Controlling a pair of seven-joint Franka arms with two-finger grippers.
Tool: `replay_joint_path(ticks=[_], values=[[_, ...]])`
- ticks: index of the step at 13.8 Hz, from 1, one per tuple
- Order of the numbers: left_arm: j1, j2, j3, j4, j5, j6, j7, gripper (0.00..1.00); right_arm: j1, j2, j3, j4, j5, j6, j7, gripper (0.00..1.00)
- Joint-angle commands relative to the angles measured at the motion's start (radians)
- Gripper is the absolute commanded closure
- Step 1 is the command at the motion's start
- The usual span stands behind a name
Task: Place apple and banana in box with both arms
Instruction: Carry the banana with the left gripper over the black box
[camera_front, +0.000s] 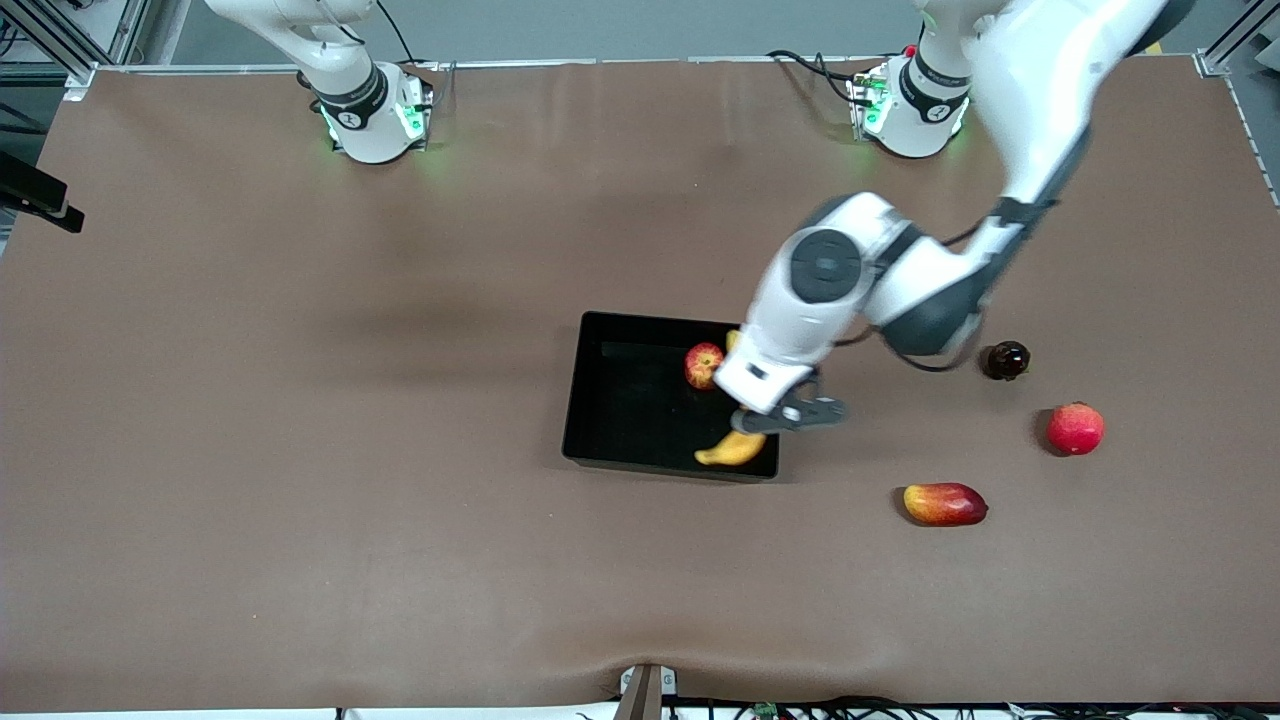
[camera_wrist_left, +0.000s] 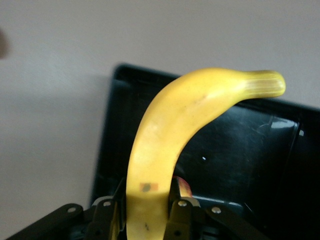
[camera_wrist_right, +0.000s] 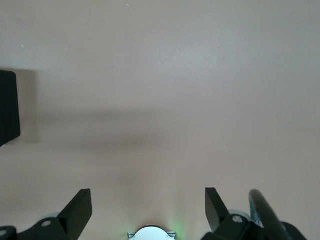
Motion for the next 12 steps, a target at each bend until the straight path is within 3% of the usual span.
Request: replay_joint_path(ticks=[1, 3, 7, 12], values=[[-0.150, 0.075, 0.099, 0.107, 0.012, 0.016, -0.045, 1.00, -0.015, -0.005, 0.009, -0.002, 0.001, -0.007, 0.003, 0.00], [-0.260, 0.128, 0.163, 0.165, 0.010, 0.050, -0.079, 1.00, -0.015, -0.005, 0.009, -0.002, 0.001, -0.007, 0.003, 0.00], [-0.405, 0.169, 0.283, 0.172, 0.004, 0.151, -0.114, 1.00, -0.015, -0.003, 0.009, -0.002, 0.001, -0.009, 0.003, 0.00], [-0.449, 0.221, 0.319, 0.176, 0.004, 0.226, -0.114, 1.00, -0.034, 0.000, 0.009, -0.002, 0.001, -0.006, 0.003, 0.00]])
